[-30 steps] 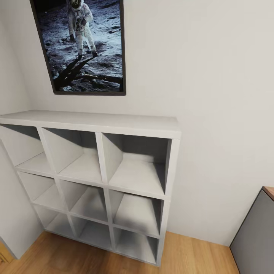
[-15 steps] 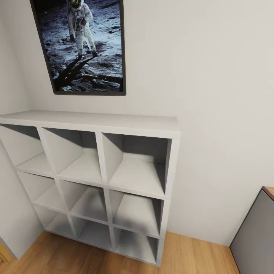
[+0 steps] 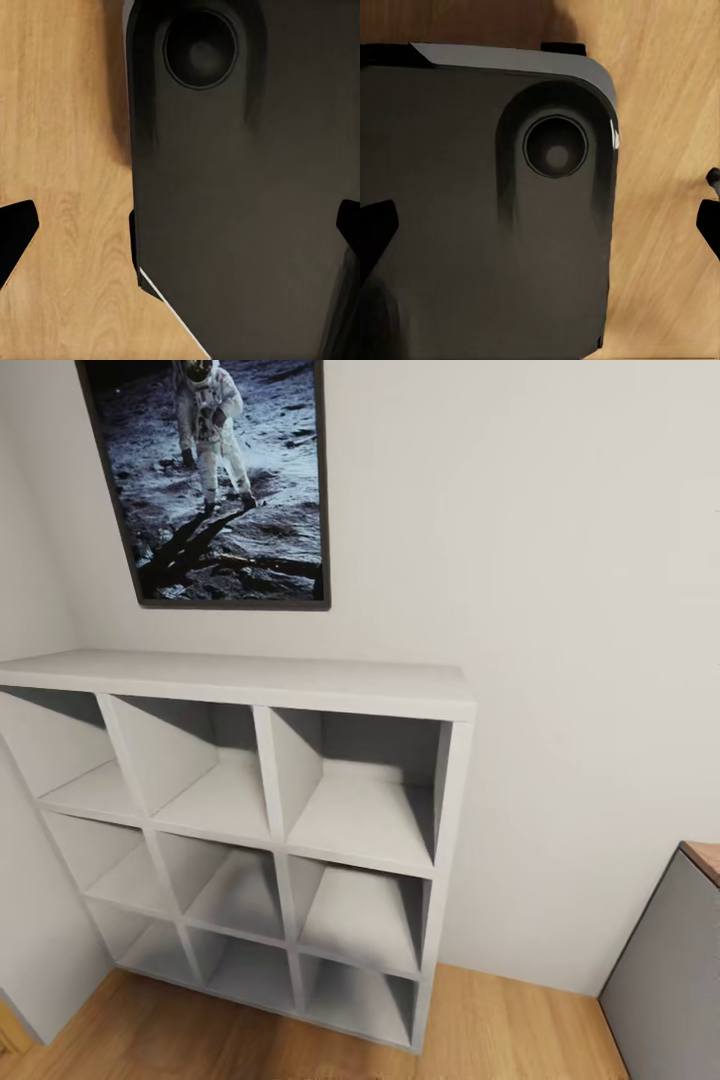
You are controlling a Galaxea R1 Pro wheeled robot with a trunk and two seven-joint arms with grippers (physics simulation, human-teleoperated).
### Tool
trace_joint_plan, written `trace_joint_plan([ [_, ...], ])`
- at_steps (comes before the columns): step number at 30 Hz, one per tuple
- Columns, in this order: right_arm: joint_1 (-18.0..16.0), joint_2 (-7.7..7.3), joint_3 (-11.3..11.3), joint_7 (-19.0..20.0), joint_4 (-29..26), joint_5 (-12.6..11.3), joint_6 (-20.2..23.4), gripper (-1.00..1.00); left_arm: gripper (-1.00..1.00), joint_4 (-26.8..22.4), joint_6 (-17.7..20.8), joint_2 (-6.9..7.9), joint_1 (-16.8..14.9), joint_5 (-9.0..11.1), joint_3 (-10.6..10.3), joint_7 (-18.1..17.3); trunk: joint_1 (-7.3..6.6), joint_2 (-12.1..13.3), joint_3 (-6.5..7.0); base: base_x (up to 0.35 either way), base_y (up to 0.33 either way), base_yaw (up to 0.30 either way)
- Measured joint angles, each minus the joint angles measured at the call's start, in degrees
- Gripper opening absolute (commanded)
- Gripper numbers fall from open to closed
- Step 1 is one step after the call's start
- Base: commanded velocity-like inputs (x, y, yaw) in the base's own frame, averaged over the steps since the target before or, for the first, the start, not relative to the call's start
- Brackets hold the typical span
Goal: Attach the digital camera to the camera tripod in the bedroom.
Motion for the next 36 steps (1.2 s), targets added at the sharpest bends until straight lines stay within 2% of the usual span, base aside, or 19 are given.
trace_joint_plan([
  [18,-0.52,-0.15,0.14,-0.09,-0.44,0.03,-2.03,1.00,1.00,-0.52,0.00,0.33,-0.21,0.23,0.19,-0.15,0.00,0.00,-0.76,-0.140,0.249,-0.238],
  [25,-0.52,-0.14,0.19,-0.07,-0.44,0.07,-2.25,1.00,1.00,-1.53,-1.51,0.46,-0.27,0.38,0.44,-0.22,0.00,0.00,-1.06,-0.137,0.263,-0.253],
  [36,-0.52,-0.14,0.23,-0.07,-0.44,0.13,-2.30,1.00,1.00,-2.45,-1.99,0.54,-0.29,1.62,1.20,-0.33,0.00,0.00,-1.54,-0.131,0.266,-0.254],
])
